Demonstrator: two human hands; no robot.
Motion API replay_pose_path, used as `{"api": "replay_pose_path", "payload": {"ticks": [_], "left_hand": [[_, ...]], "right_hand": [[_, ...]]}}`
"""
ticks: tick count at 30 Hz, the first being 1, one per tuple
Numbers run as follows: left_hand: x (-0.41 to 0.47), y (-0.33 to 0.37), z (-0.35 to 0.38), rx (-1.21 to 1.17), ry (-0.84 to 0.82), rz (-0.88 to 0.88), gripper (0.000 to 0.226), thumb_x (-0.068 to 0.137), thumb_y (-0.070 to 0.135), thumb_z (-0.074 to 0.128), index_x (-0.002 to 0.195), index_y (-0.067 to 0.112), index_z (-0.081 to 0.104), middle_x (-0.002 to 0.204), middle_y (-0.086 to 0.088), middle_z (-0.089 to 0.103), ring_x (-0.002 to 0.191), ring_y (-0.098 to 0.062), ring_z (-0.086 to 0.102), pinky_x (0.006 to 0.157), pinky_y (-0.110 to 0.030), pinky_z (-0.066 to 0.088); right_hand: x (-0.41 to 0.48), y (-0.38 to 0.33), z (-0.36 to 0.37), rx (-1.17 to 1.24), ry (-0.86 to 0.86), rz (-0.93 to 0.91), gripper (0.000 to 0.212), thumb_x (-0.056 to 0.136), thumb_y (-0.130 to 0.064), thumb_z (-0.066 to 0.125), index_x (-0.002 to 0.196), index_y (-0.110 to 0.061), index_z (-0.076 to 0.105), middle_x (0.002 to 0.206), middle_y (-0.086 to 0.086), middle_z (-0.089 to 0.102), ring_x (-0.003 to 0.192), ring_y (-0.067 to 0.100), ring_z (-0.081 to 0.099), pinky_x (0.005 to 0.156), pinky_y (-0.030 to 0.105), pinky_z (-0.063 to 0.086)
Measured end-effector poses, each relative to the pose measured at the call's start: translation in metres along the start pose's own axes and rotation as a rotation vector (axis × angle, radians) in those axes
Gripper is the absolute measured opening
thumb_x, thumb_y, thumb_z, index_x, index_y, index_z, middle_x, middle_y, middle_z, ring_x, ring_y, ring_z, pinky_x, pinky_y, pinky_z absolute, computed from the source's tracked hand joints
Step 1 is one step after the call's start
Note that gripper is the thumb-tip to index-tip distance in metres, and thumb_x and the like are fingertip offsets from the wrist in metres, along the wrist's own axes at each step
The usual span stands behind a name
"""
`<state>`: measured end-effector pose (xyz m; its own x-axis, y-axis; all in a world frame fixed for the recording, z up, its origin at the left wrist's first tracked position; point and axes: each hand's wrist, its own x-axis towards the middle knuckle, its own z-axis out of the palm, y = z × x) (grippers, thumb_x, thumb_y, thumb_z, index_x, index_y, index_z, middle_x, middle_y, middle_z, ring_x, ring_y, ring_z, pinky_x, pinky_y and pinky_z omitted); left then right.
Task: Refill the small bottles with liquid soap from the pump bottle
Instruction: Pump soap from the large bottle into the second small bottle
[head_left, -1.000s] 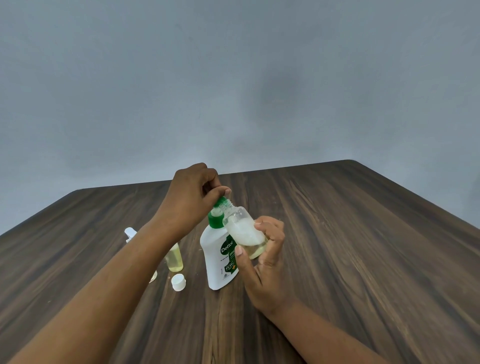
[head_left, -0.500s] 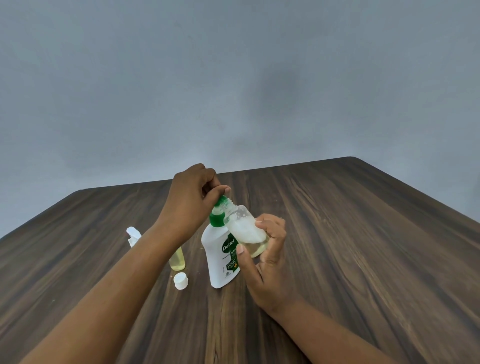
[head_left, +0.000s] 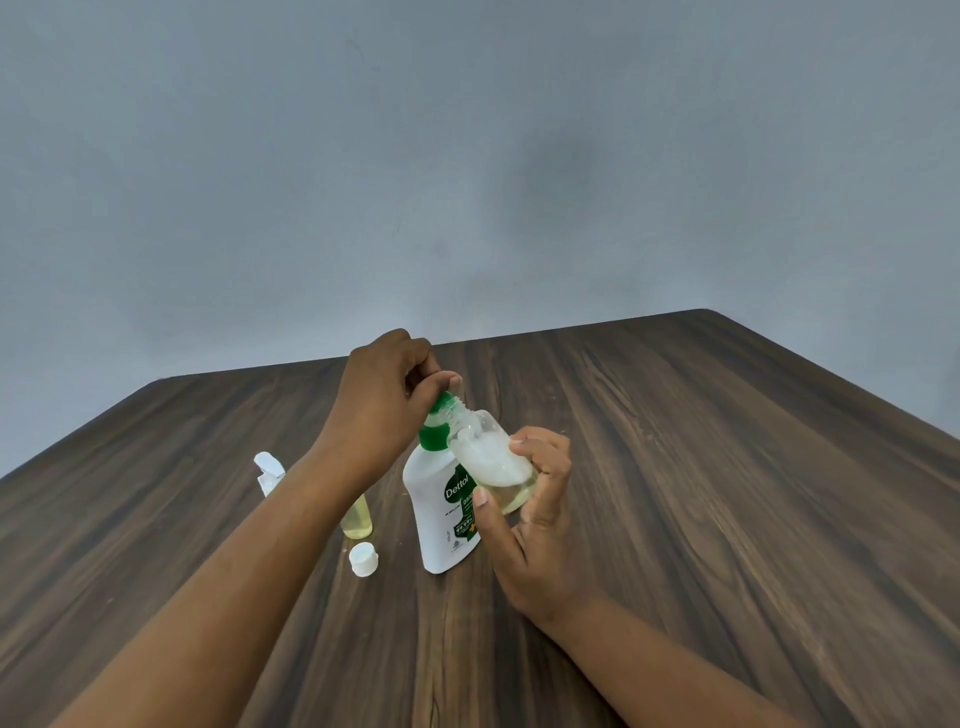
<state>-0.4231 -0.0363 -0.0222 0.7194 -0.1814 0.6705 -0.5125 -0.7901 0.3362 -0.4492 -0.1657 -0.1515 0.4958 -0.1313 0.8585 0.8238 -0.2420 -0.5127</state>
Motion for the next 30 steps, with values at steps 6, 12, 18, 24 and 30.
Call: {"api": "replay_pose_path", "payload": {"ticks": [6,12,18,24,30], "left_hand": [[0.002,0.001,-0.003,0.0,-0.023,0.01,0.028,0.081,0.023,0.069,0.059,0.017,0.053,0.066,0.002,0.052,0.062,-0.009,0.049,0.057,-0.016,0.034],[0.006,0.001,-0.005,0.012,-0.059,0.016,0.027,0.08,0.023,0.07,0.059,0.017,0.054,0.067,0.0,0.054,0.063,-0.011,0.05,0.057,-0.017,0.035],[-0.002,-0.001,0.0,-0.019,0.012,0.002,0.034,0.081,0.021,0.069,0.056,0.025,0.047,0.064,0.005,0.049,0.06,-0.007,0.047,0.055,-0.009,0.034],[0.004,0.001,-0.005,0.01,-0.026,0.038,0.027,0.081,0.023,0.069,0.06,0.016,0.054,0.067,0.0,0.054,0.063,-0.011,0.05,0.058,-0.02,0.037],[-0.005,-0.004,0.003,-0.037,0.032,-0.018,0.026,0.082,0.019,0.069,0.06,0.014,0.055,0.062,0.005,0.048,0.06,-0.008,0.046,0.055,-0.01,0.033]], "right_hand": [[0.0,0.0,0.001,0.007,0.002,-0.011,0.038,0.085,-0.021,0.053,0.117,-0.023,0.032,0.115,-0.009,0.033,0.103,0.007,0.044,0.079,0.014,0.042],[0.0,0.0,0.001,0.019,0.005,-0.015,0.039,0.085,-0.02,0.052,0.118,-0.022,0.031,0.115,-0.009,0.034,0.103,0.007,0.044,0.078,0.016,0.043],[-0.001,0.001,0.001,0.02,-0.001,-0.006,0.038,0.085,-0.021,0.052,0.117,-0.023,0.033,0.115,-0.008,0.033,0.102,0.008,0.045,0.078,0.016,0.044],[0.0,0.0,0.002,0.009,0.005,-0.005,0.037,0.086,-0.022,0.052,0.117,-0.024,0.033,0.116,-0.01,0.033,0.105,0.004,0.044,0.081,0.012,0.042],[0.0,0.0,0.002,0.013,-0.005,0.003,0.037,0.085,-0.022,0.052,0.117,-0.024,0.033,0.115,-0.007,0.034,0.102,0.008,0.045,0.08,0.012,0.042]]}}
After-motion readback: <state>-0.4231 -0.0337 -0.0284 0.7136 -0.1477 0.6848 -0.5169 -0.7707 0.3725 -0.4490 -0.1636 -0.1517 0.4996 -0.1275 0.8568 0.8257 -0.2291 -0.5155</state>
